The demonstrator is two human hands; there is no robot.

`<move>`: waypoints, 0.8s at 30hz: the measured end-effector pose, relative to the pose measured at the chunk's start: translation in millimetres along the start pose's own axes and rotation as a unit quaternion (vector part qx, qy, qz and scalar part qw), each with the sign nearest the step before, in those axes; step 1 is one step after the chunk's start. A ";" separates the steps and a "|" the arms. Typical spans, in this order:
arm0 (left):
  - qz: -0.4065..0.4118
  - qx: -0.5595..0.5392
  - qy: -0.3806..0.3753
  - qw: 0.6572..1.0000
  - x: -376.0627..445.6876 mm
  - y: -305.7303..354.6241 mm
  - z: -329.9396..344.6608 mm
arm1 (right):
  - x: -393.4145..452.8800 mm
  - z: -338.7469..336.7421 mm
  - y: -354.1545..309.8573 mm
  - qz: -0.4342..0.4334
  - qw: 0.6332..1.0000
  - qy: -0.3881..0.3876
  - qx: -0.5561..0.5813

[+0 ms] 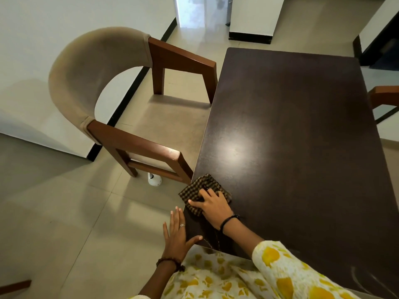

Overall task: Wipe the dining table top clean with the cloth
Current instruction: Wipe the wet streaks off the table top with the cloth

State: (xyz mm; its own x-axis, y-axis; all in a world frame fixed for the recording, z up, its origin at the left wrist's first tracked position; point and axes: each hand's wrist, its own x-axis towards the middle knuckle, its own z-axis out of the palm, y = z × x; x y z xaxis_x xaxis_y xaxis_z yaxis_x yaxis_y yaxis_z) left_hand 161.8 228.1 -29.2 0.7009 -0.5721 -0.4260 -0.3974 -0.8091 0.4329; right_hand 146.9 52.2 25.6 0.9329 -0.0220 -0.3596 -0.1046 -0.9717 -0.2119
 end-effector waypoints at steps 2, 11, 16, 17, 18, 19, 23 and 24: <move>-0.017 0.022 0.049 0.998 -4.5 3.8 8.4 | -11.5 2.5 11.6 -0.031 0.999 -0.007 -0.002; 0.009 0.077 0.109 0.991 -32.9 81.0 54.0 | -93.4 7.9 96.3 -0.059 0.998 -0.012 0.004; 0.064 0.127 0.066 0.988 -52.0 151.5 114.4 | -170.8 15.1 165.5 -0.016 1.000 -0.001 0.025; 0.059 0.128 0.070 0.987 -53.9 161.6 123.5 | -186.2 17.2 179.4 -0.008 1.000 -0.003 0.028; 0.049 0.126 0.082 0.987 -55.2 169.5 131.5 | -202.1 19.4 194.2 0.002 0.999 -0.007 0.034; 0.038 0.121 0.093 0.988 -55.4 173.8 137.4 | -217.2 21.8 209.4 0.011 0.999 -0.008 0.040; 0.020 0.111 0.110 0.987 -55.3 176.8 144.7 | -269.1 28.4 263.1 0.061 0.997 -0.018 0.043; 0.017 0.111 0.109 0.988 -55.6 177.9 145.5 | -278.0 29.5 271.9 0.075 0.996 -0.016 0.046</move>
State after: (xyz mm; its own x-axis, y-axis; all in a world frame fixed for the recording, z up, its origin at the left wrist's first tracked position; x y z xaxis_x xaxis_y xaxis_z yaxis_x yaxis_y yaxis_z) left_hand -34.1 96.5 -44.1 0.7866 -0.5761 -0.2222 -0.5254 -0.8135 0.2491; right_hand -151.1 -198.9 41.1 0.8927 -0.1564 -0.4226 -0.2746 -0.9324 -0.2350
